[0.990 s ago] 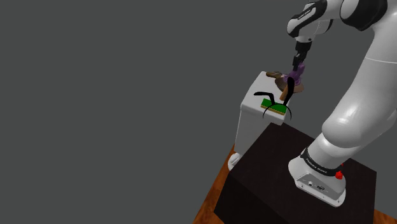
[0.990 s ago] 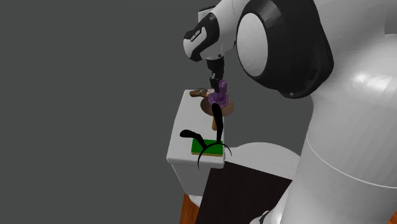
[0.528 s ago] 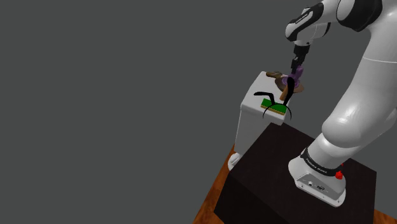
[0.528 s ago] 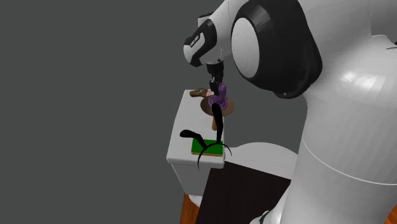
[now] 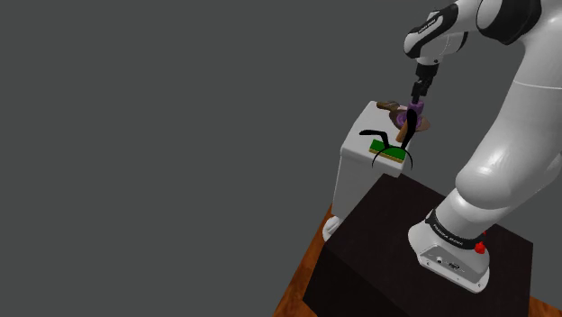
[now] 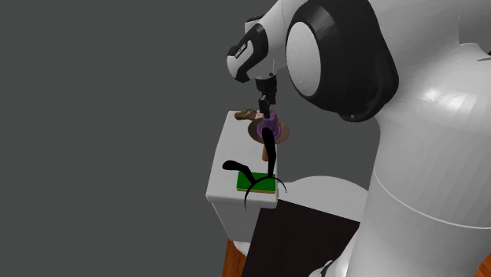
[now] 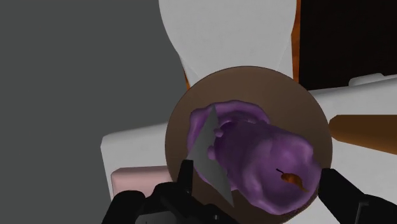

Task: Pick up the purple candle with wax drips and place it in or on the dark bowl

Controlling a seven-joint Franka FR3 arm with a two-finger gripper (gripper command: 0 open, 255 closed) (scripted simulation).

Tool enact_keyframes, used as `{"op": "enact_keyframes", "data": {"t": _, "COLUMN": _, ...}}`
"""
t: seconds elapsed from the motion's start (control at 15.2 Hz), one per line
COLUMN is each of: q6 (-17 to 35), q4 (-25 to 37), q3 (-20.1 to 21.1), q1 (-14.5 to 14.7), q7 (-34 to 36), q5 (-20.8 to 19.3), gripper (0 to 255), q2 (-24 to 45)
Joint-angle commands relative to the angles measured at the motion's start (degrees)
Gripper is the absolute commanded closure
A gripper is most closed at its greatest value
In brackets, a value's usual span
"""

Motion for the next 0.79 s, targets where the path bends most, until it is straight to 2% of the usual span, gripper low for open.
{"op": "enact_keyframes", "data": {"t": 0.0, "q6": 0.02, "q4": -0.02, "q3": 0.00, "q1": 0.00, "q7": 0.00, "q5": 0.00, "gripper": 0, "q2": 0.00}}
{"op": "enact_keyframes", "data": {"t": 0.26, "q6": -6.79, "q4": 4.06, "q3": -0.27, "q1": 1.34, "q7": 1.16, "q5": -1.68, "gripper": 0, "q2": -3.04}}
{"op": "enact_keyframes", "data": {"t": 0.73, "q6": -6.79, "q4": 4.06, "q3": -0.25, "q1": 1.33, "q7": 1.17, "q5": -1.68, "gripper": 0, "q2": -3.04}}
